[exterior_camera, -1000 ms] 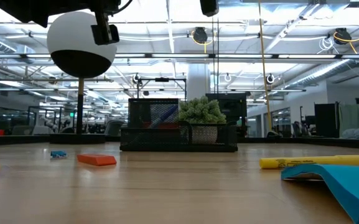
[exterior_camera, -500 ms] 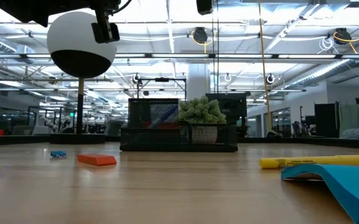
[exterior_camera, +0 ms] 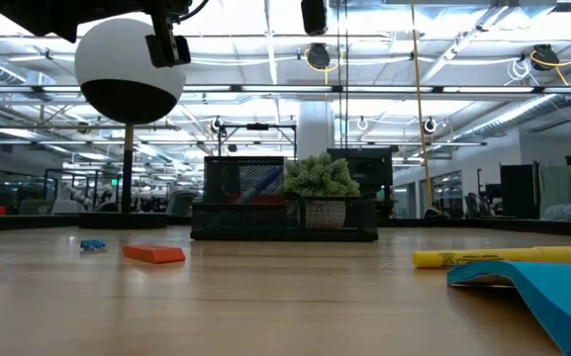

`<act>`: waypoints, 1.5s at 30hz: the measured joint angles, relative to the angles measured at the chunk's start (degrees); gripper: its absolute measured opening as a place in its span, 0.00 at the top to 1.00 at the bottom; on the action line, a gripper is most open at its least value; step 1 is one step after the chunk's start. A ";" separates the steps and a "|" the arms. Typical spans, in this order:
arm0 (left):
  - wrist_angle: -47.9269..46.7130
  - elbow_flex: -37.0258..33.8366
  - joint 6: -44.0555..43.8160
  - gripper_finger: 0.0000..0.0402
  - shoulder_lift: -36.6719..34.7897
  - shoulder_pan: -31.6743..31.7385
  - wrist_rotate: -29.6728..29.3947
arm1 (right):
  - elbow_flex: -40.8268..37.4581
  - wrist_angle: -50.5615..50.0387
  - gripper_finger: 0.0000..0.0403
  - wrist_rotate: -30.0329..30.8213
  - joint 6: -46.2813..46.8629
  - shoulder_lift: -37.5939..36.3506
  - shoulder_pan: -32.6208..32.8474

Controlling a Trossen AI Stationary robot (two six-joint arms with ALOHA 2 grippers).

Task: Pick and place office supplies into organizer
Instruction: Put the black pen into the desk organizer

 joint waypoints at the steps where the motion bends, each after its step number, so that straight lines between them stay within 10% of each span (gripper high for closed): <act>1: 0.12 0.00 0.00 0.91 0.00 0.00 0.00 | 0.00 0.01 0.78 -0.53 0.40 0.00 -0.22; 34: -0.79 -0.02 1.25 0.91 0.28 0.94 1.27 | 0.04 17.86 0.95 2.03 -5.23 9.57 -2.30; 45: -0.47 0.00 4.69 0.61 0.20 0.81 2.02 | 0.02 17.51 0.95 3.96 -3.56 9.53 -1.84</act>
